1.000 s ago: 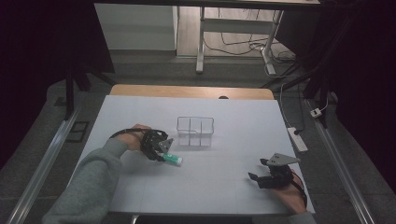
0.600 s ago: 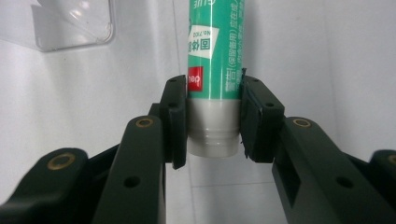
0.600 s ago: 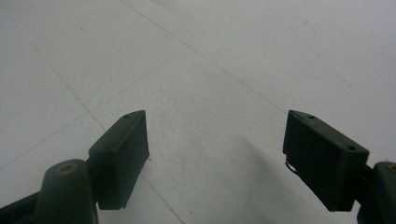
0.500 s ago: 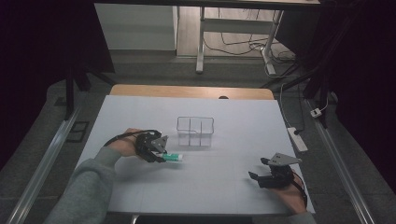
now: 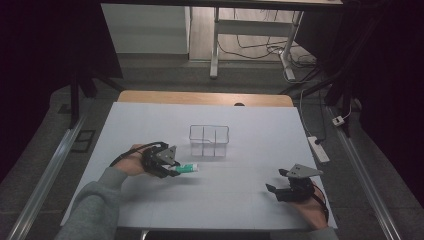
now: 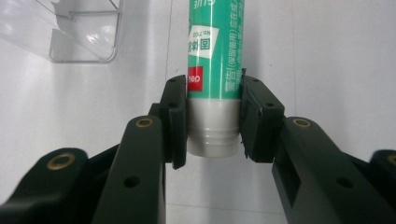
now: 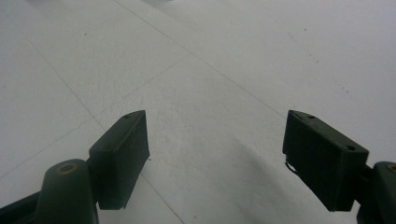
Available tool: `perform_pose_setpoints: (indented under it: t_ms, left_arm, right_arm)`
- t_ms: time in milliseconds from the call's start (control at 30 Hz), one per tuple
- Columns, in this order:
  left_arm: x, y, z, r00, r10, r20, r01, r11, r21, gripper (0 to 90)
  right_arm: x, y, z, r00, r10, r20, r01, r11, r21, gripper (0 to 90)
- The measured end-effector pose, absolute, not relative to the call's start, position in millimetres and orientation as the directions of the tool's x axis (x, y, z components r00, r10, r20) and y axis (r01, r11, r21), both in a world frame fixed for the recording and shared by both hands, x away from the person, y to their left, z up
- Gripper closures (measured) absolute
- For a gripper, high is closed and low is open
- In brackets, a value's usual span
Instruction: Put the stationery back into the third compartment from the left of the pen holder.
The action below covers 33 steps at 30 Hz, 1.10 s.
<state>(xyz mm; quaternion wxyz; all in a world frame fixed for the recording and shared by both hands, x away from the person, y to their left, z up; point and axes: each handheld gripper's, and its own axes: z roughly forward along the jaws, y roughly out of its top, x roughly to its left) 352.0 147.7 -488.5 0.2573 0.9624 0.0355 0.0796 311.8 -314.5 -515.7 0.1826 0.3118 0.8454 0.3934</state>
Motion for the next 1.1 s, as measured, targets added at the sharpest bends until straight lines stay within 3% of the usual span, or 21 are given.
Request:
perform_pose_setpoints:
  t_ms: [633,1100]
  left_arm:
    - [339.9,138.3,-489.0,0.964,0.247,0.102,0.132,-0.773,0.621,64.7]
    - [335.9,124.2,-487.8,0.955,0.281,0.096,0.152,-0.741,0.654,64.7]
  right_arm:
    - [311.1,-312.9,-515.0,-0.74,0.669,-0.071,0.373,0.496,0.784,22.1]
    - [310.8,-312.3,-515.0,-0.741,0.667,-0.072,0.371,0.497,0.784,22.1]
